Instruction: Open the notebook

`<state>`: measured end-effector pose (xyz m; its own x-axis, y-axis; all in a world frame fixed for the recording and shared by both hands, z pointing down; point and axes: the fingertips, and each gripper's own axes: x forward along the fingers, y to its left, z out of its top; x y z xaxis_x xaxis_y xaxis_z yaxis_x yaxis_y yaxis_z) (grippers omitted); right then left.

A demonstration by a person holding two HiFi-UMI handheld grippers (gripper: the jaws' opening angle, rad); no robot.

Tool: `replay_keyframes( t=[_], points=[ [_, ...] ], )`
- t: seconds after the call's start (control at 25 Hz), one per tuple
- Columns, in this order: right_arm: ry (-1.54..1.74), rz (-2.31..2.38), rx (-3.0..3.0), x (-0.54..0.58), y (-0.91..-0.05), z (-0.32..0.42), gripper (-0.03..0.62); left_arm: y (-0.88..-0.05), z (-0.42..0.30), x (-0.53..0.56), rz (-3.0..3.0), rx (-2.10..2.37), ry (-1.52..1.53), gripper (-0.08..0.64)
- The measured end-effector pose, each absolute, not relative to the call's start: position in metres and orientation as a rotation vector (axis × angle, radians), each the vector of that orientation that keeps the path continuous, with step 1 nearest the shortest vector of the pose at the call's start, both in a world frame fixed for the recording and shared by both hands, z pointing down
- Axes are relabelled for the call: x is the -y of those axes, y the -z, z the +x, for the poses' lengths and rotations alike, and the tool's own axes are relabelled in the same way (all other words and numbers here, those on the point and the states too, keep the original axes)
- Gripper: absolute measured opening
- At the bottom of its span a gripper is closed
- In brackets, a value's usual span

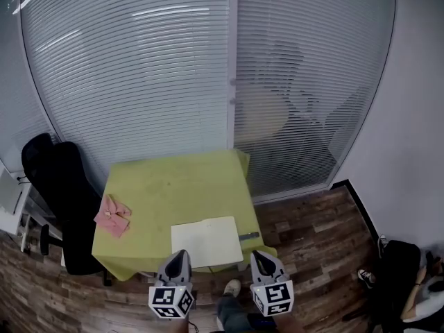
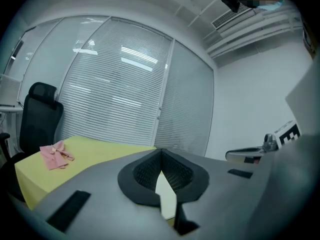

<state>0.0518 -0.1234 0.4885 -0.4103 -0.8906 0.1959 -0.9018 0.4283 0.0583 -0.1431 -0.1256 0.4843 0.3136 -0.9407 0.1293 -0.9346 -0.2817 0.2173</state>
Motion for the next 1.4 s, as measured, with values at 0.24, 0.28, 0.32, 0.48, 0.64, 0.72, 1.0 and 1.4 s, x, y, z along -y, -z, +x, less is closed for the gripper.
replay_keyframes(
  t=[0.24,0.28,0.32,0.48,0.64,0.72,1.0,1.4],
  points=[
    [-0.072,1.579,2.479,0.1182,-0.4881,0.0524,0.012,-0.4796,-0.1438,0.1231,2.318,1.693,0.095,0.025],
    [-0.069,1.581,2.479,0.1182,-0.4874,0.0529,0.012,-0.4791,-0.1435,0.1232,2.321,1.695,0.090,0.024],
    [-0.069,1.582,2.481,0.1183,-0.4869,0.0536,0.012,-0.4787,-0.1433,0.1233,2.323,1.699,0.087,0.025],
    [-0.070,1.591,2.484,0.1188,-0.4861,0.0569,0.012,-0.4778,-0.1417,0.1230,2.328,1.707,0.087,0.025],
    [-0.065,1.589,2.483,0.1176,-0.4847,0.0577,0.012,-0.4758,-0.1402,0.1216,2.335,1.707,0.086,0.025],
    [-0.062,1.589,2.482,0.1171,-0.4850,0.0580,0.012,-0.4759,-0.1394,0.1213,2.338,1.705,0.082,0.025],
    [-0.066,1.583,2.482,0.1154,-0.4877,0.0574,0.012,-0.4789,-0.1409,0.1197,2.332,1.705,0.081,0.024],
    [-0.052,1.575,2.486,0.1123,-0.4853,0.0528,0.012,-0.4785,-0.1463,0.1154,2.324,1.706,0.091,0.025]
  ],
)
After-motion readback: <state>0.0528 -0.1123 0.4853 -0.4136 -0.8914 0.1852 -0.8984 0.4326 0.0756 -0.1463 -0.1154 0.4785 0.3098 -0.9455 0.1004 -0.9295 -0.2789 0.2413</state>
